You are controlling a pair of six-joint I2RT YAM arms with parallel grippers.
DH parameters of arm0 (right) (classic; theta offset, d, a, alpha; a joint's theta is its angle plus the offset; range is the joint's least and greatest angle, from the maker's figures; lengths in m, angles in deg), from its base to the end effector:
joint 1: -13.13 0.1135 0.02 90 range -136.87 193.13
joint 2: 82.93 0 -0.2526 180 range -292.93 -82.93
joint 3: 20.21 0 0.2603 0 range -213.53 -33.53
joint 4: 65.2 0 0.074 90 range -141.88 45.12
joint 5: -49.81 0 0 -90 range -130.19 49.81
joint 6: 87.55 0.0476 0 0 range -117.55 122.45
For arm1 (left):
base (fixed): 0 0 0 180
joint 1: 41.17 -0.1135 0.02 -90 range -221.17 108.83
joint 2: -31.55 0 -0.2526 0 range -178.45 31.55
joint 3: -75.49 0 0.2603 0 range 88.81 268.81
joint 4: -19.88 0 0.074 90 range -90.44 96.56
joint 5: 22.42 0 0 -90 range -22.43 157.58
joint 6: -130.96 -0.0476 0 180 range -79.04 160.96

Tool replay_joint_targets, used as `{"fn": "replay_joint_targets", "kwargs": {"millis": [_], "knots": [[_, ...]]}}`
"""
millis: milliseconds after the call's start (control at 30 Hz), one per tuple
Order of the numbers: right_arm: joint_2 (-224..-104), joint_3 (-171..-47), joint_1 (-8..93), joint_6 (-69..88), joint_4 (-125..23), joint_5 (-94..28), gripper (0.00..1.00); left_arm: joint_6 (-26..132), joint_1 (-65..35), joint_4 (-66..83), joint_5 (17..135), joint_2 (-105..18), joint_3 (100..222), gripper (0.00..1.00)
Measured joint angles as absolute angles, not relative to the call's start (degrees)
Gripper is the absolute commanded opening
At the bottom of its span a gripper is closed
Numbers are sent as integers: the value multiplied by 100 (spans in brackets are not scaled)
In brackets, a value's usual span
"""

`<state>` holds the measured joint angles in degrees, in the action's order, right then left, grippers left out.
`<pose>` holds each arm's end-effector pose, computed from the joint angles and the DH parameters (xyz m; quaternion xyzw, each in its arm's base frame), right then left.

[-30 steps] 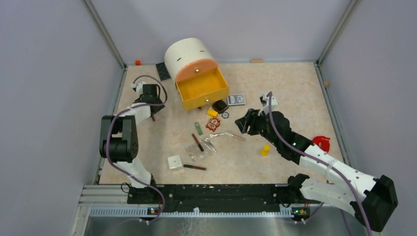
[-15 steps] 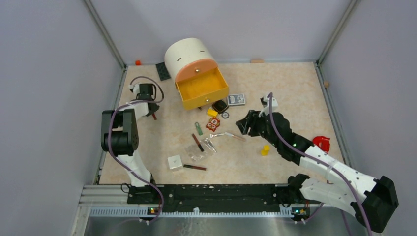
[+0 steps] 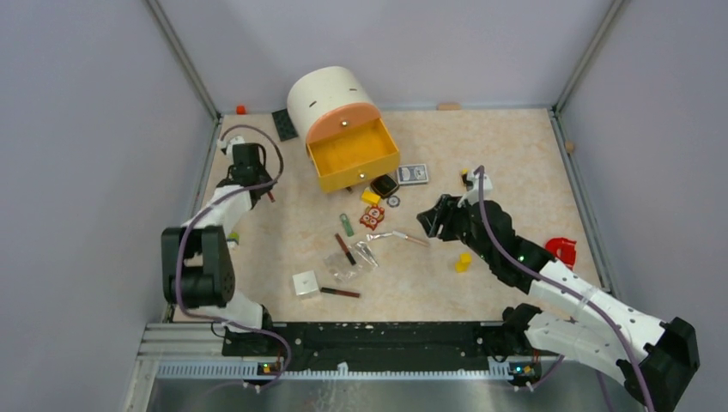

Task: Organize the makeup
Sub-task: Pick up the makeup from the center of the board, then place the makeup in the drawer.

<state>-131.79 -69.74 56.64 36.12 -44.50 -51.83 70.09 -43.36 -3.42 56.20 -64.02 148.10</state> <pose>0.1716 0.1496 0.2655 -0.0120 0.8171 0.2908 0.4977 0.3670 0.0234 0.1762 -0.2848 0.8792 0.0031 0.3819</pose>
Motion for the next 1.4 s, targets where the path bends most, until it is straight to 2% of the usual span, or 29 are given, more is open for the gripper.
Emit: {"fn": "replay_joint_targets", "kwargs": {"millis": [100, 233, 367, 767, 900, 1100, 1400], "knots": [[-13116, -6941, 5664, 3615, -4435, -5236, 52, 6751, -4148, -25, 5574, -4947, 14167, 0], [-13053, -6867, 5664, 3615, -4391, -5305, 52, 6047, -3388, 725, 5583, -2894, 13604, 0], [-12976, -6797, 5664, 3610, -4378, -5325, 52, 5140, -2780, 1459, 6319, -2263, 13652, 0], [-12463, -6574, 5664, 3617, -4330, -5371, 52, 2784, -2109, 1700, 8544, -3884, 14353, 0], [-12371, -6574, 5664, 3619, -4310, -5375, 52, 1844, -2094, 1300, 9014, -4761, 15407, 3], [-12226, -6537, 5664, 3658, -4238, -5395, 52, 618, -2065, 244, 9392, -5963, 16959, 6], [-12154, -6456, 5664, 3665, -4197, -5437, 52, -123, -2000, -737, 9353, -6387, 16998, 17]]}}
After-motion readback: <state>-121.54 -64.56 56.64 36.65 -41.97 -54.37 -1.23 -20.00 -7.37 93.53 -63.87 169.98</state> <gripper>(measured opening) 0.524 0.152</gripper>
